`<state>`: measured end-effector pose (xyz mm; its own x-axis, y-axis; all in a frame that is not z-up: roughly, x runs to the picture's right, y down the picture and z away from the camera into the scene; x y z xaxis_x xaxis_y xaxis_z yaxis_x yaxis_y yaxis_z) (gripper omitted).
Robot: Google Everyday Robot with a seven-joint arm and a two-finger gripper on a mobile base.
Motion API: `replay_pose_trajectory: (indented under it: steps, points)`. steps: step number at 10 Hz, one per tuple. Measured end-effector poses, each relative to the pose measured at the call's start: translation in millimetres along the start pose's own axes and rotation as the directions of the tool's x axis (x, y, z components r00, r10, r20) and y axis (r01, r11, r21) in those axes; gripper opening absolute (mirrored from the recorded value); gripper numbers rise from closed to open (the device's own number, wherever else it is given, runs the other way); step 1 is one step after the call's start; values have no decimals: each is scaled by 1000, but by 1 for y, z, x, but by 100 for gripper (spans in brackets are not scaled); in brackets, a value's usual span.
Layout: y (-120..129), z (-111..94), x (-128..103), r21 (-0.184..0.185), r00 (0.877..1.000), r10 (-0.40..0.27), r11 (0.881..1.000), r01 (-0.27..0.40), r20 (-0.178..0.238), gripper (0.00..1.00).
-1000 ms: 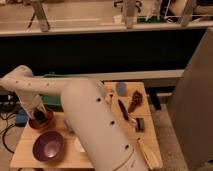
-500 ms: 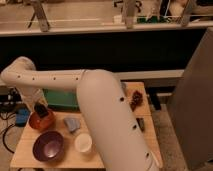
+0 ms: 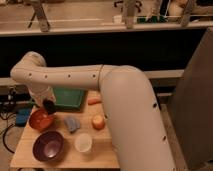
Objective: Place eraser in table surface
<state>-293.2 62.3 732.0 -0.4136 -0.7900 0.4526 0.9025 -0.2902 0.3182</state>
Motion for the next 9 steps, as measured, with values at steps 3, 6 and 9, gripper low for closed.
replay_pose_trajectory:
  steps: [3,6,9]
  points:
    - [26,-3,-12,0,998,60,998,-60,-7,12]
    - [41,-4,-21,1,995,101,995,-101,-9,12]
    - [55,-4,-32,10,990,138,990,-138,-11,16]
